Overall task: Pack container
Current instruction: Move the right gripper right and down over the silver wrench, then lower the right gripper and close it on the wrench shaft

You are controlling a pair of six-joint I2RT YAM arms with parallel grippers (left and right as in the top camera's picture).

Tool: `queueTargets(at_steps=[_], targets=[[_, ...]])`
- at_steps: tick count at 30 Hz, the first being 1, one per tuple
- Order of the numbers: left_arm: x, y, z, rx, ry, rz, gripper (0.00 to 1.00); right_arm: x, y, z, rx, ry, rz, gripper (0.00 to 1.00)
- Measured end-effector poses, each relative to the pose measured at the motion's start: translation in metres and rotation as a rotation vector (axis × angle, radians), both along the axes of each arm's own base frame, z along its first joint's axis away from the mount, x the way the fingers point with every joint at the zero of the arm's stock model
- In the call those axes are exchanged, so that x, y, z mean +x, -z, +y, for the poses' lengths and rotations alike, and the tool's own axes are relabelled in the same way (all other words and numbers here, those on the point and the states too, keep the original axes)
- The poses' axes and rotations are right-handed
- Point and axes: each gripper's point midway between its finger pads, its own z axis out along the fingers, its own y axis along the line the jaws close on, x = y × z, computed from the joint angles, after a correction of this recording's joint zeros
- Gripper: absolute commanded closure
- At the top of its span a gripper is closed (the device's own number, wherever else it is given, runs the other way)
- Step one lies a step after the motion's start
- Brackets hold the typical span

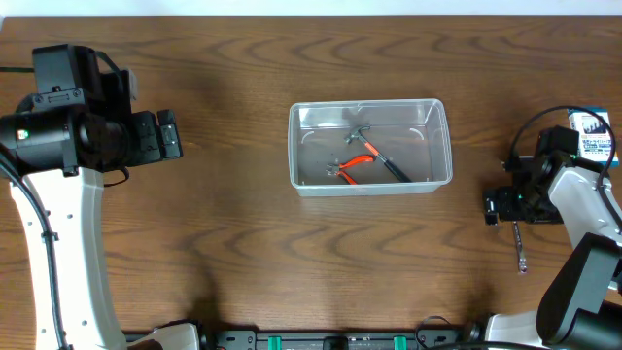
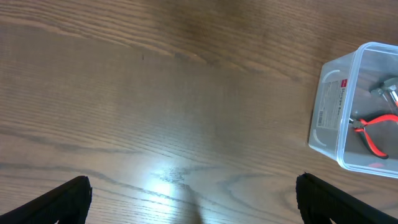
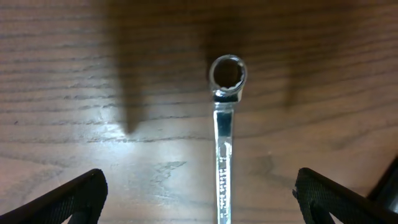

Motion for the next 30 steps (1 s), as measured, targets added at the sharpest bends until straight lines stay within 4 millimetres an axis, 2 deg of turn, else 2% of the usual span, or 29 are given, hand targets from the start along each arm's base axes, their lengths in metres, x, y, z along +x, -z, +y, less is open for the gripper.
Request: queueTargets(at_steps=[11, 30], targets=[[0.000, 0.000, 0.000, 0.000, 0.000, 0.000, 0.02, -0.010, 0.006, -0.009, 0.068, 0.035, -0.012, 0.01], [0.000, 0.000, 0.000, 0.000, 0.000, 0.000, 0.02, -0.015, 0.014, -0.005, 0.106, -0.009, -0.015, 0.01]])
